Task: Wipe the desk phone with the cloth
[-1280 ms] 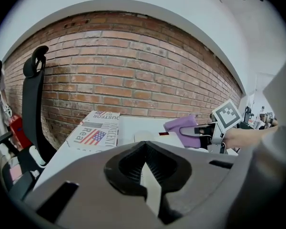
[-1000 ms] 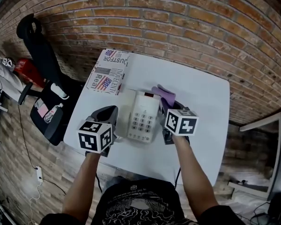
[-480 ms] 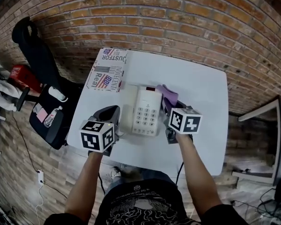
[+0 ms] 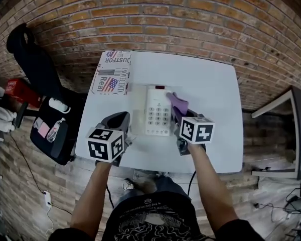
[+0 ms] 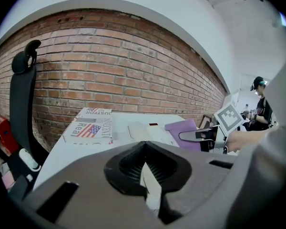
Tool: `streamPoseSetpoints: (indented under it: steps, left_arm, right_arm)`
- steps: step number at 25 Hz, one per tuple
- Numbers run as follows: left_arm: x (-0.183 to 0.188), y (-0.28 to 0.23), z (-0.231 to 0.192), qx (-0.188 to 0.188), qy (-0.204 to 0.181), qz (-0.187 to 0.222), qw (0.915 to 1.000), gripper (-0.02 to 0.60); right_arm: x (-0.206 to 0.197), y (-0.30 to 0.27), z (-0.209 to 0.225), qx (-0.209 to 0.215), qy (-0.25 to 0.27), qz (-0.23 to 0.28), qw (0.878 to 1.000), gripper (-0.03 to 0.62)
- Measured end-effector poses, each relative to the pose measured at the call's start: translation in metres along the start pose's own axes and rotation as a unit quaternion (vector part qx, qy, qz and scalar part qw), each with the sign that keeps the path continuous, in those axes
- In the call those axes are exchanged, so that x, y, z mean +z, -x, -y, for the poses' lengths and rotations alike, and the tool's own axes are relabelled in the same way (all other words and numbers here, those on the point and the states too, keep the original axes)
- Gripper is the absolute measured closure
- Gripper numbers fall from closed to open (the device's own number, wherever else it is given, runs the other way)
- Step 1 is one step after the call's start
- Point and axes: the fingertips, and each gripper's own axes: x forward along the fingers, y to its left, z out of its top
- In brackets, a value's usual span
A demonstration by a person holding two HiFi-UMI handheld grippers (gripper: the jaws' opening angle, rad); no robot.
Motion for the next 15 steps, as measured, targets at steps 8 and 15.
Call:
streamPoseSetpoints:
  steps: [8, 15]
  left_arm:
    - [-0.008, 0.018, 0.005, -0.025, -0.011, 0.0, 0.9996, 0.575]
    - [-0.017, 0.03, 0.008, -0.05, -0.02, 0.0, 0.9985, 0.575]
  right_arm:
    - [-0.024, 0.02, -0.015, -0.017, -0.014, 0.0, 1.0, 0.549]
    - [-0.044, 0.038, -0.023, -0.038, -0.03, 0.008, 0.999, 0.549]
